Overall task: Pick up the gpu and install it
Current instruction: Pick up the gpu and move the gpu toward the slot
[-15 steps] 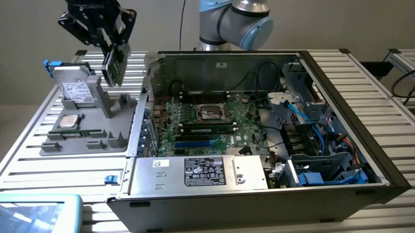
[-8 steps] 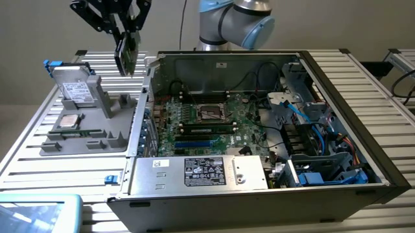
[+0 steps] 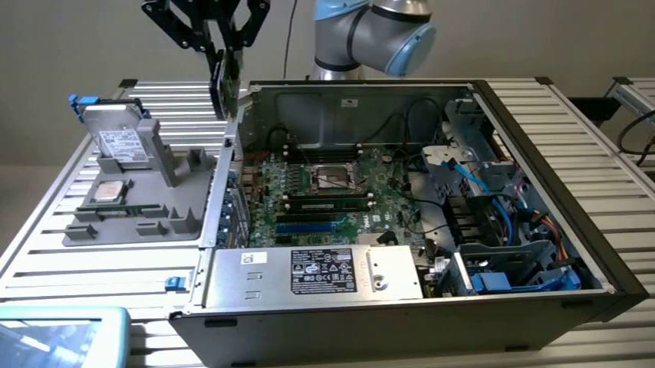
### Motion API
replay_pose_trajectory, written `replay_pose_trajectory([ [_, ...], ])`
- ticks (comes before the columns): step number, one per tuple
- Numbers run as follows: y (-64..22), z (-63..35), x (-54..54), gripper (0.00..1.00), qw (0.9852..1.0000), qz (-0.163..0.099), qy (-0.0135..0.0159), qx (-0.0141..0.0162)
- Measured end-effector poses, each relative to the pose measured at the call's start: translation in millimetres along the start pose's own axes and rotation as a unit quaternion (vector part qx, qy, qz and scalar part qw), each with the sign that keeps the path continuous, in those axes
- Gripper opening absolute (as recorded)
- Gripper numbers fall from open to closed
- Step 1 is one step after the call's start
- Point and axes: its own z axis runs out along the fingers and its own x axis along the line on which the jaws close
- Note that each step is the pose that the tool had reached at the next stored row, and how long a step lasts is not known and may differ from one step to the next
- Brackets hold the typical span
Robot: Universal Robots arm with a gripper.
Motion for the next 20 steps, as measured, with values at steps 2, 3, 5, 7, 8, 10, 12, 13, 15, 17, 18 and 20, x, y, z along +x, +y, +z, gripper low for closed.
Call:
replay_pose_trajectory([
  [2,-1.8,-0.1,-9.2,0.28,1.0,0.0,0.0013,0.0],
  [3,-2.6,-0.2,-13.7,0.28,1.0,0.0,0.0019,0.0],
  [5,-3.7,-0.2,-22.7,0.28,1.0,0.0,0.0029,0.0],
  [7,-4.5,-0.1,-31.8,0.28,1.0,0.0,0.0032,0.0],
  [8,-4.8,0.0,-36.4,0.28,1.0,0.0,0.0032,0.0],
  [10,-5.4,0.4,-45.4,0.28,1.0,0.0,0.0032,0.0],
  [12,-6.1,0.7,-54.8,0.28,1.0,0.0,0.0032,0.0],
  [13,-6.3,1.1,-59.3,0.28,1.0,0.0,0.0033,0.0],
  [15,-6.7,3.1,-68.1,0.28,1.0,0.0,0.0033,0.0],
  [17,-7.2,6.6,-76.1,0.28,1.0,0.0,0.0033,0.0],
  [18,-7.4,8.4,-80.3,0.28,1.0,0.0,0.0033,0.0],
  [20,-7.9,12.0,-88.6,0.28,1.0,0.0,0.0033,0.0],
])
